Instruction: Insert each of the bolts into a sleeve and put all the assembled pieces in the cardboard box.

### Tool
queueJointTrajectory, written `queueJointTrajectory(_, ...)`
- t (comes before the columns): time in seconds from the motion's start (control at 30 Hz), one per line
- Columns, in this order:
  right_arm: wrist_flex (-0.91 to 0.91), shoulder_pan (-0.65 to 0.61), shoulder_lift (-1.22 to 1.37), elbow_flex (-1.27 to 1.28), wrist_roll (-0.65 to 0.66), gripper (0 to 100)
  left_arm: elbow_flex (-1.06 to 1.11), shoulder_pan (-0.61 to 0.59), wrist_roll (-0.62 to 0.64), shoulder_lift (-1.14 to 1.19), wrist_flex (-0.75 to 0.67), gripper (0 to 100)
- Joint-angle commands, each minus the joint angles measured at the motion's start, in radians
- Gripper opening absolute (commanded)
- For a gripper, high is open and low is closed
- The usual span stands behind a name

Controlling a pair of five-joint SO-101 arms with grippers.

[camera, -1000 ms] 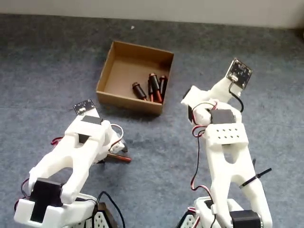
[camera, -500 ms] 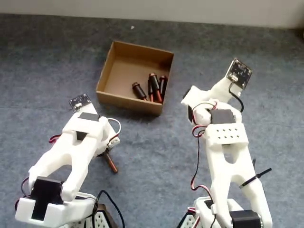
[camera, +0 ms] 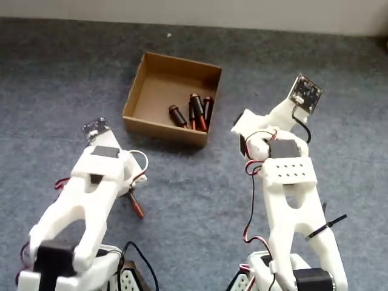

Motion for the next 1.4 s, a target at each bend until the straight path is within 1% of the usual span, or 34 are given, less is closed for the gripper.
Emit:
queueJointTrajectory(0.0,-0.022,0.010,-0.041,-0.005,0.000,0.5,0.054,-0.018,-0.075,-0.266,0.003,1)
queueJointTrajectory(0.1,-0.019,0.010,-0.050,-0.004,0.006,0.5,0.120,-0.018,-0.106,-0.440,0.000,1)
queueJointTrajectory(0.2,-0.018,0.008,-0.050,-0.004,0.044,0.5,0.188,-0.018,-0.141,-0.584,-0.051,1)
queueJointTrajectory(0.33,-0.018,0.008,-0.051,-0.004,0.049,0.5,0.285,-0.018,-0.169,-0.730,-0.144,1)
queueJointTrajectory(0.43,-0.018,0.008,-0.053,-0.004,0.051,0.5,0.331,-0.018,-0.169,-0.806,-0.173,1)
queueJointTrajectory(0.63,-0.018,0.008,-0.061,-0.004,0.054,0.5,0.392,-0.018,-0.167,-0.903,-0.175,1)
queueJointTrajectory(0.77,-0.022,0.005,-0.174,0.064,0.055,0.5,0.430,-0.018,-0.167,-0.941,-0.175,1)
queueJointTrajectory(0.93,-0.025,-0.058,-0.334,0.153,0.058,0.5,0.449,-0.018,-0.166,-0.989,-0.175,1)
queueJointTrajectory(1.03,-0.054,-0.084,-0.360,0.189,0.100,0.5,0.450,-0.018,-0.164,-1.024,-0.175,1)
queueJointTrajectory(1.2,-0.071,-0.120,-0.414,0.228,0.112,0.5,0.444,-0.015,-0.167,-1.115,-0.175,1)
queueJointTrajectory(1.3,-0.073,-0.139,-0.489,0.275,0.115,0.5,0.450,0.025,-0.169,-1.191,-0.175,1)
queueJointTrajectory(1.37,-0.074,-0.157,-0.550,0.306,0.143,0.5,0.452,0.062,-0.169,-1.242,-0.172,1)
